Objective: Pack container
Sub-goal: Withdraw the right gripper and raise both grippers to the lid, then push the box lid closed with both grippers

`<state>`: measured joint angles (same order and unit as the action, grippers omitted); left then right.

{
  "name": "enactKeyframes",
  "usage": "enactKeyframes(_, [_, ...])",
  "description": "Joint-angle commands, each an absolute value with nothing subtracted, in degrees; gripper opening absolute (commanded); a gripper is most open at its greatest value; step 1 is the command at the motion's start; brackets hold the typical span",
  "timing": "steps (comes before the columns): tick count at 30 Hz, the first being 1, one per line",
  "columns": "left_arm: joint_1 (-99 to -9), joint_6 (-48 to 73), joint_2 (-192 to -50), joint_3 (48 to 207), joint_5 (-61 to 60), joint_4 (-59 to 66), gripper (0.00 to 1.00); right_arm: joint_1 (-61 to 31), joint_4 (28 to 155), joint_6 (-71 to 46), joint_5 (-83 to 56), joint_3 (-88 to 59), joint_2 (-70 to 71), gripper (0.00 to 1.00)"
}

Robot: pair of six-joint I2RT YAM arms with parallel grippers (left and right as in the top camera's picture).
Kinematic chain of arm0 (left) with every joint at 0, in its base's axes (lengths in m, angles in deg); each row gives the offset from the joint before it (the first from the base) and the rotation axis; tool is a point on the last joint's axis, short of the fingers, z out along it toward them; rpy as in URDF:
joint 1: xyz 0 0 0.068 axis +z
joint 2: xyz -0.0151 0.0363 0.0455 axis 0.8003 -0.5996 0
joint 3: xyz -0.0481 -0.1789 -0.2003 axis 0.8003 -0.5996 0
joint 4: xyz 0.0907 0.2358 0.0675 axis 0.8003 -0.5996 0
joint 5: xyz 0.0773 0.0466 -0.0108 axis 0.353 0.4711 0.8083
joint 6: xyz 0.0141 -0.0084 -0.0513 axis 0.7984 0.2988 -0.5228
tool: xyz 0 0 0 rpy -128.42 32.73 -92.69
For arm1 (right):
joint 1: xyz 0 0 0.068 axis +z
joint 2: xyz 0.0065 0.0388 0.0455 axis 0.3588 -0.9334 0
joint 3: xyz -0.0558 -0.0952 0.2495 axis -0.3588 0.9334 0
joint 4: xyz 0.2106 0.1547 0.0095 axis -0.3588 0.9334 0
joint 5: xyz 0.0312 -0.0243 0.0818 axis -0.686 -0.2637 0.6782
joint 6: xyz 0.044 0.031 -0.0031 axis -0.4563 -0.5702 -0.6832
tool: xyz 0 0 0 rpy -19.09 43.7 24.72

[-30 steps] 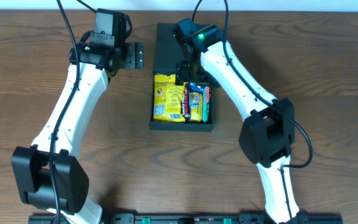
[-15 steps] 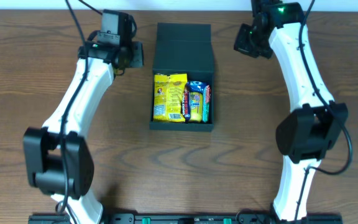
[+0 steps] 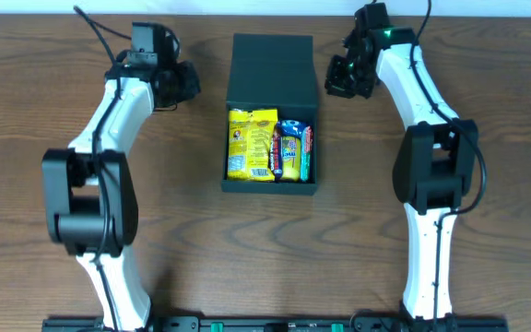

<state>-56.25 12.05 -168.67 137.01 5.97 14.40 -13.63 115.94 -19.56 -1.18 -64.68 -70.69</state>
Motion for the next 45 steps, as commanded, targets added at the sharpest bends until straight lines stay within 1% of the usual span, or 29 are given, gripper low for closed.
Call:
enactKeyframes(1, [-55.90, 7.20, -172.19, 137.78, -2.12, 16.28, 0.06, -15.46, 114.84, -17.97, 7.48, -64.53, -73.43, 0.01])
enactKeyframes(8, [-55.90, 1.62, -178.96, 139.15, -10.42, 23.56, 0.05, -15.53, 111.13, -18.58, 13.51, -64.53, -76.11, 0.02])
enactKeyframes(12, [-55.90, 1.19, -184.10, 144.77, -15.87, 22.31, 0.06, -15.70, 109.86, -18.95, 17.91, -64.53, -77.34, 0.02])
enactKeyframes(14, [-56.10, 1.19, -185.76, 147.18, -16.17, 21.51, 0.06, -15.53, 109.99, -18.95, 18.54, -64.53, -77.51, 0.02])
enactKeyframes(19, [-56.27, 1.10, -186.11, 148.14, -18.36, 21.61, 0.05, -14.87, 109.60, -17.97, 24.03, -64.53, -77.93, 0.02])
enactKeyframes(22, [-56.27, 1.29, -186.11, 148.16, -20.63, 21.83, 0.06, -15.00, 109.44, -16.02, 27.04, -64.53, -77.93, 0.02])
enactKeyframes(26, [-55.95, 1.49, -186.11, 148.16, -21.29, 21.64, 0.06, -16.05, 108.53, -11.43, 35.68, -64.53, -77.91, 0.02])
enactKeyframes(31, [-55.29, 1.47, -186.11, 148.16, -21.77, 21.66, 0.05, -16.86, 108.35, -8.33, 41.77, -64.53, -77.91, 0.01])
enactKeyframes(35, [-54.77, 1.45, -186.11, 148.16, -22.66, 22.12, 0.06, -16.95, 108.37, -5.88, 45.14, -64.53, -77.91, 0.01])
enactKeyframes(39, [-54.13, 1.73, -186.09, 148.57, -28.22, 25.94, 0.05, -17.26, 108.39, -4.70, 47.43, -64.64, -77.89, 0.02])
enactKeyframes(45, [-53.65, 3.90, -185.30, 152.90, -33.75, 25.66, 0.06, -18.04, 109.40, -2.65, 49.12, -65.20, -75.81, 0.02])
